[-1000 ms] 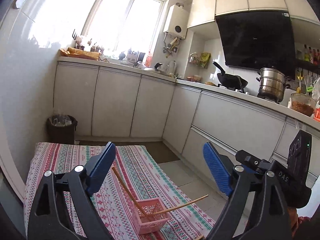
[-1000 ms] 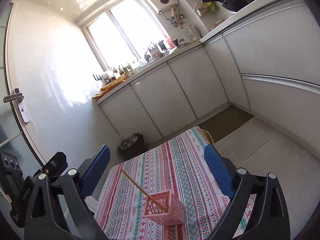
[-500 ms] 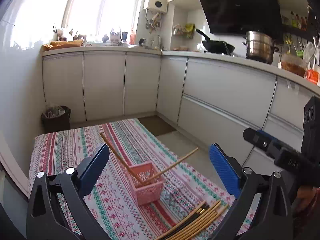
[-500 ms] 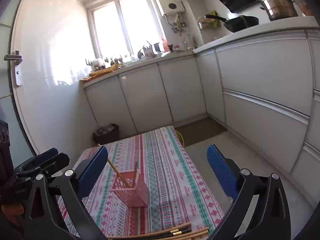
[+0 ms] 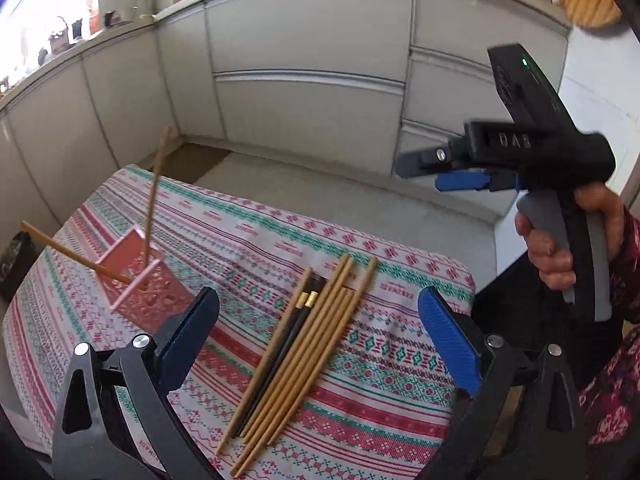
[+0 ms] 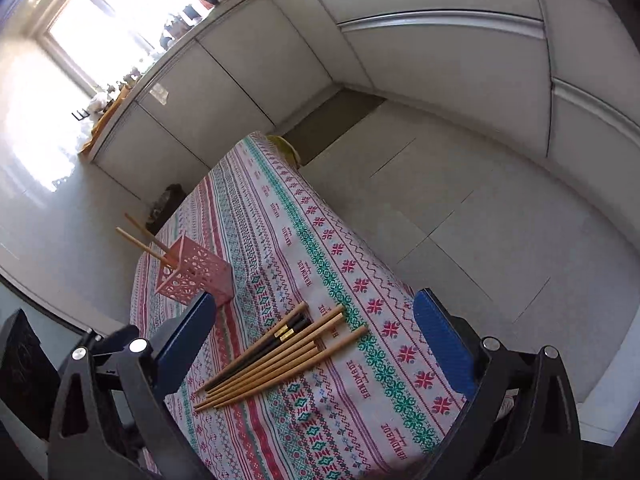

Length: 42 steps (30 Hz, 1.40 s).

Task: Organize utensils
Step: 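Grasp another wooden chopstick from the pile with the left tool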

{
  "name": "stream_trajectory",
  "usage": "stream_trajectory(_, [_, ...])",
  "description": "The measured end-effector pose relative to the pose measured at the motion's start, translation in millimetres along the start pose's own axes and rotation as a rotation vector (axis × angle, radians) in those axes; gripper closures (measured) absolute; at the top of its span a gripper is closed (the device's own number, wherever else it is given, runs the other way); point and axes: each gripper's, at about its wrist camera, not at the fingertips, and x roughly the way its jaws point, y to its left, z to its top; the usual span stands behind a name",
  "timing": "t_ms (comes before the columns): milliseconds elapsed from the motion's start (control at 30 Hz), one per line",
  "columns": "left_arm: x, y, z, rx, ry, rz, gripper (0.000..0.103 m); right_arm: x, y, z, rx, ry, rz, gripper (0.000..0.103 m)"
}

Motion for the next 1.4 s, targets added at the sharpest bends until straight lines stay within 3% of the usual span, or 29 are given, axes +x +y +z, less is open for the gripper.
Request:
stream_trajectory(167, [46.3,-20.2,3.0,0.047,0.133,-0.131,0.017,-6.4,-21.6,11.7,0.122,-0.024,0.006,0.007])
stream_trajectory(367, [112.7,-43.5,18.3,0.148,0.353,-0.253,0.049,-7.4,-44.7,18.6,0.239,0.003,0.054,0.007])
stream_trajectory(600, [166.7,-51.5,42.6,0.239,0.466,-0.234,0.066,-7.2,-63.4,22.7,0.305,0.023,0.060,0.007])
stream_trajectory(800, [198.5,-45.5,39.0,0.265,0.566,-0.214,0.074,-11.2,-80.5,26.6,0.355,0.016,0.052,0.007])
stream_trajectory(933, [197.7,-36.5,39.9,0.225,0.543,-0.242,0.076,-10.3,-88.3,26.5,0.385,0.019,0.034,0.007])
stream_trajectory(1000, [194.8,-38.3,37.4,0.240,0.518,-0.197,0.083,-8.1,-89.4,25.4,0.388,0.026,0.023,0.007])
stream_trajectory(1033, [191.1,-37.8,32.8,0.210,0.506,-0.177,0.093,-7.3,-89.7,25.2,0.389,0.026,0.017,0.007])
stream_trajectory(1167, [168.7,-28.8,19.8,0.079,0.424,-0.093,0.097,4.8,-86.9,23.0,0.387,0.068,-0.033,0.007])
stream_trajectory(1300, [99.7,5.7,8.6,-0.131,0.274,-0.037,0.097,41.9,-51.3,8.5,0.232,0.234,-0.067,0.007])
stream_trajectory(1367, [59.8,25.1,-0.7,-0.227,0.187,-0.020,0.097,63.4,-27.8,-6.3,0.175,0.325,-0.057,0.014])
stream_trajectory(1400, [40.2,34.1,-6.7,-0.269,0.143,-0.005,0.097,75.9,-19.2,-13.5,0.175,0.387,-0.041,0.025])
